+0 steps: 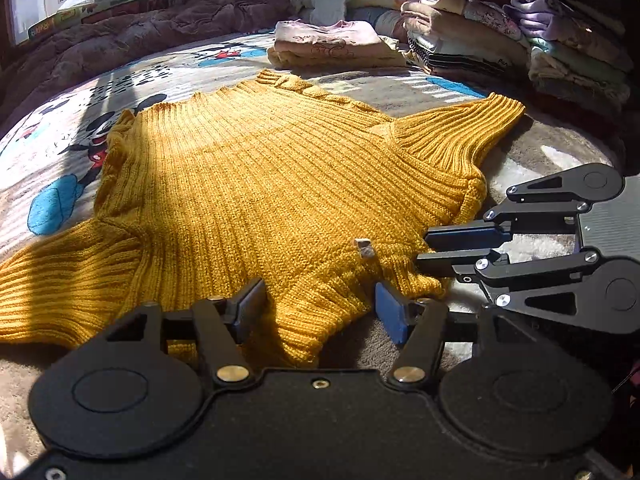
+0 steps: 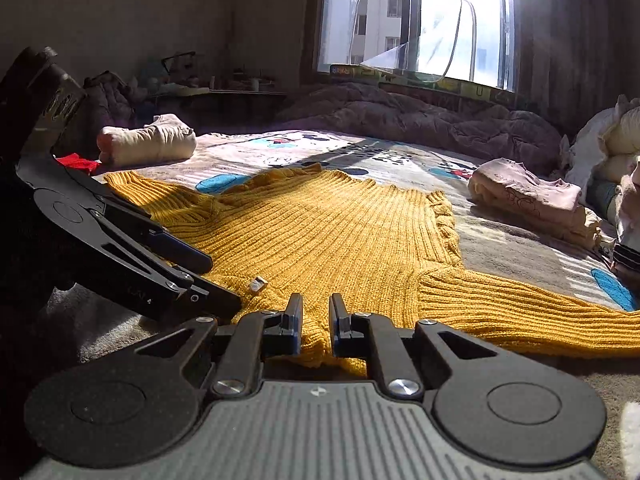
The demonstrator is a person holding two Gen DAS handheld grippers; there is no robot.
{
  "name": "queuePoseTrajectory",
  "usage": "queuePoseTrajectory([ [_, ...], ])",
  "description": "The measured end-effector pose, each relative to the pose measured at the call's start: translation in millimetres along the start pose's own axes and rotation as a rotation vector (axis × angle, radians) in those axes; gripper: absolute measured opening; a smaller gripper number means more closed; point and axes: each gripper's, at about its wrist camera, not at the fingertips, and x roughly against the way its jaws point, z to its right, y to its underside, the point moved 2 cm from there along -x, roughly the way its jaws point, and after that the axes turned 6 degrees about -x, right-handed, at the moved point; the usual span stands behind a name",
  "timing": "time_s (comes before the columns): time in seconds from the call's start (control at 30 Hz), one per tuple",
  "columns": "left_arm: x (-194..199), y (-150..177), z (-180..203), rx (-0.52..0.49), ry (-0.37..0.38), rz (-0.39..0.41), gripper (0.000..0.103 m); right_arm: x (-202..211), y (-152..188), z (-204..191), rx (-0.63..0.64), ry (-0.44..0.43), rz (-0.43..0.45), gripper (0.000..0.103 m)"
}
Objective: Fold clothes
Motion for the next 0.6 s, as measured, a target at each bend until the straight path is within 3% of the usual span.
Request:
queuePoseTrajectory([
  [0.1, 6, -6, -25, 0.116, 0.057, 0.047, 0.064, 9, -2, -6, 0.059, -0.001, -0.017, 0.019],
  [0.17, 11, -10, -44, 0.185, 0.028, 0.1, 0.064, 21, -7, -5, 0.03, -0.019, 0.001, 0.019],
  [0.23, 14, -14, -64, 0.239, -0.036, 0.14, 0.054, 31, -15, -6, -0.011, -0.034, 0.073, 0.019],
  [0.27, 13, -16, -74, 0.265, -0.066, 0.151, 0.043, 29, -21, -7, -0.017, -0.042, 0.097, 0.019],
  [0.33, 5, -23, -90, 0.28, -0.112, 0.148, 0.033, 19, -33, -8, -0.016, -0.072, 0.132, 0.019],
  [0.47, -15, -40, -119, 0.293, -0.163, 0.146, 0.031, -14, -44, -14, -0.011, -0.116, 0.126, 0.019],
  [0.6, -49, -62, -157, 0.339, -0.171, 0.099, 0.031, -36, -34, -24, -0.03, -0.153, 0.063, 0.02],
])
